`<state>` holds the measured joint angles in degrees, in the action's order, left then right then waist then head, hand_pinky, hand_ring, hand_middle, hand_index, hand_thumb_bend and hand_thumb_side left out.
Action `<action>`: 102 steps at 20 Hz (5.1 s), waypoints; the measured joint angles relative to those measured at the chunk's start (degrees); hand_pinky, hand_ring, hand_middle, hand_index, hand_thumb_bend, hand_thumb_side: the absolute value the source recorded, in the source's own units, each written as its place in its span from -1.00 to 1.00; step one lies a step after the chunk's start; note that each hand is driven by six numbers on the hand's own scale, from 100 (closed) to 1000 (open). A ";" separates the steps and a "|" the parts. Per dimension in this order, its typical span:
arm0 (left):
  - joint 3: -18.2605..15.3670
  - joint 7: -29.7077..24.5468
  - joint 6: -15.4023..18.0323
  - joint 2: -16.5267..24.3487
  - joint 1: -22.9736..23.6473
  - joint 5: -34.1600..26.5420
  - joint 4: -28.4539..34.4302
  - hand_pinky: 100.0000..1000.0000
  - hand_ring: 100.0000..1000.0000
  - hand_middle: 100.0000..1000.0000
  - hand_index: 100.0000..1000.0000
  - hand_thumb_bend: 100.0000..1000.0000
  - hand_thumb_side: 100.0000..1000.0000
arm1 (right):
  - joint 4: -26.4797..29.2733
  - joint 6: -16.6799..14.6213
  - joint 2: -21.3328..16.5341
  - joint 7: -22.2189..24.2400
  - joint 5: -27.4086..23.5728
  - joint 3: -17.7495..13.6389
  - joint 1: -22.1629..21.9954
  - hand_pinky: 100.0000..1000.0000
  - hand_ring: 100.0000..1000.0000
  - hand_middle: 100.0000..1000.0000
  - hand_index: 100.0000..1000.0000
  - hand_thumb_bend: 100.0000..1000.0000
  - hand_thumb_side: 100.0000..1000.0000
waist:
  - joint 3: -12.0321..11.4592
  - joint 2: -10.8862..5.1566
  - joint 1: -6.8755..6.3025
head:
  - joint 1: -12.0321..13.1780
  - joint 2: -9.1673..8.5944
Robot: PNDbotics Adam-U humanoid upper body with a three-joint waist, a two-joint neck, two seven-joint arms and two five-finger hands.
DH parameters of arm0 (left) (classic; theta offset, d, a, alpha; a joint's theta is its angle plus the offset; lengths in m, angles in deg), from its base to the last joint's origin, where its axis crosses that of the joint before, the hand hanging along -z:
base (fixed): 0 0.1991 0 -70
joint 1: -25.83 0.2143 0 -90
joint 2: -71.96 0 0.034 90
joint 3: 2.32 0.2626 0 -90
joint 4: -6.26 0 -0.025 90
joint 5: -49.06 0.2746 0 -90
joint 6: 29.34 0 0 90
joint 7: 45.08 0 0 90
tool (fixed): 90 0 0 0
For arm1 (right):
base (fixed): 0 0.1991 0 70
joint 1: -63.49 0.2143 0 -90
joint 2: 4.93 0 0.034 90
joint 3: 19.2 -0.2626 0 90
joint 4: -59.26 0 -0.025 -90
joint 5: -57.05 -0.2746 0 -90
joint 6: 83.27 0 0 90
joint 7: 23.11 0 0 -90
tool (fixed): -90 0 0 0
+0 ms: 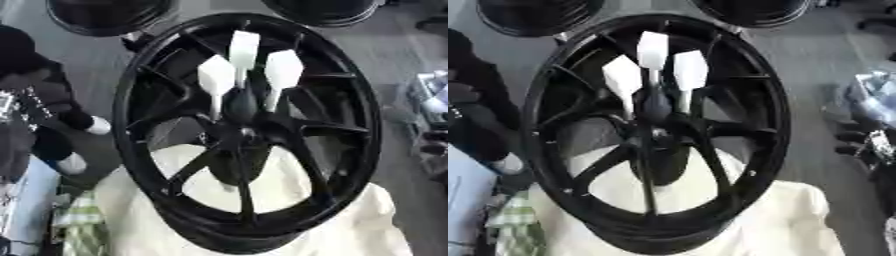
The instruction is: Pull the pin out of the wheel hub.
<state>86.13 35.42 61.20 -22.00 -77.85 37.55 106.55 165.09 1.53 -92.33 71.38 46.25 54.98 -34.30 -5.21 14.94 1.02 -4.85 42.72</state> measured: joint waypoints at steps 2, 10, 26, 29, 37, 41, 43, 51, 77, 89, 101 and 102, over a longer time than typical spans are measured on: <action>0.00 0.00 0.00 0.00 0.00 0.00 0.00 0.43 0.40 0.24 0.68 -0.80 0.72 | 0.00 0.02 0.00 0.02 0.00 0.00 0.01 0.19 0.35 0.30 0.57 -1.00 0.50 | 0.00 0.00 0.00 | 0.01 0.00; 0.00 0.02 -0.02 -0.01 0.05 0.00 -0.01 0.43 0.40 0.24 0.68 -0.79 0.72 | -0.01 0.11 -0.03 0.08 0.00 0.00 0.18 0.19 0.37 0.32 0.58 -1.00 0.50 | -0.12 0.00 0.01 | 0.03 -0.01; 0.35 -0.31 -0.29 0.10 0.69 -0.04 -0.42 0.42 0.40 0.24 0.68 -0.81 0.68 | 3.93 -7.74 -19.44 3.31 -9.23 2.08 7.94 0.37 0.61 0.63 0.74 -1.00 0.00 | -0.24 -3.07 1.49 | -0.36 1.05; 0.61 -0.48 -0.34 0.16 0.85 -0.04 -0.65 0.42 0.40 0.24 0.68 -0.81 0.68 | 1.61 -9.49 -23.69 4.37 -9.54 3.83 11.96 0.39 0.62 0.63 0.74 -1.00 -0.07 | -0.26 -3.44 1.75 | -0.43 1.06; 1.66 -1.39 -0.64 0.88 1.06 -0.13 -1.12 0.42 0.41 0.24 0.67 -0.81 0.68 | -15.53 -15.11 -41.16 6.34 -10.55 10.61 26.24 0.50 0.66 0.64 0.75 -1.00 -0.39 | -0.99 -4.47 2.30 | -1.37 1.08; 2.28 -1.96 -0.82 1.13 1.05 -0.16 -1.46 0.42 0.41 0.24 0.67 -0.82 0.68 | -28.68 -21.20 -45.57 12.96 -8.40 14.62 33.95 0.57 0.68 0.64 0.75 -1.00 -0.44 | -1.35 -5.50 2.73 | -2.00 1.09; 2.57 -2.29 -0.85 1.15 1.05 -0.19 -1.50 0.42 0.41 0.24 0.67 -0.82 0.68 | -34.72 -23.92 -45.56 17.85 -4.69 16.44 37.80 0.58 0.68 0.64 0.76 -1.00 -0.24 | -1.61 -5.78 2.86 | -2.30 1.10; 2.86 -2.80 -0.87 1.64 1.14 -0.22 -1.83 0.42 0.41 0.24 0.66 -0.82 0.68 | -45.01 -28.67 -40.56 29.44 5.12 19.93 45.81 0.61 0.69 0.65 0.76 -1.00 -0.19 | -1.57 -6.15 3.27 | -2.33 1.32; 1.63 4.14 -4.08 1.66 1.76 -2.93 -2.89 0.41 0.41 0.24 0.66 -0.70 0.76 | -33.50 -17.29 -26.17 29.27 32.79 27.57 51.99 0.61 0.65 0.58 0.75 -1.00 -0.30 | -5.01 -8.49 4.84 | -5.09 1.47; 1.35 6.58 -5.10 1.67 2.04 -3.73 -3.35 0.41 0.40 0.22 0.64 -0.69 0.79 | -27.74 -14.57 -22.62 34.03 31.30 27.71 50.05 0.60 0.64 0.58 0.74 -1.00 -0.25 | -4.37 -8.50 4.45 | -4.16 1.48; 1.33 6.94 -5.44 2.11 2.17 -3.91 -3.85 0.40 0.40 0.21 0.62 -0.68 0.83 | -22.45 -12.43 -20.74 34.89 28.88 27.13 48.51 0.56 0.62 0.58 0.74 -1.00 -0.21 | -3.80 -7.99 4.47 | -3.84 1.48; 1.33 6.99 -5.49 2.11 2.18 -3.91 -3.92 0.40 0.39 0.21 0.62 -0.68 0.83 | -21.76 -12.11 -20.56 35.00 28.65 27.13 48.45 0.56 0.62 0.58 0.74 -1.00 -0.22 | -3.76 -7.94 4.47 | -3.84 1.48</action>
<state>87.47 42.42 55.72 -19.89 -75.67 33.65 102.63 143.33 -10.59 -112.90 106.39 74.90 82.11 14.14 -8.97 7.01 5.49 -8.69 44.19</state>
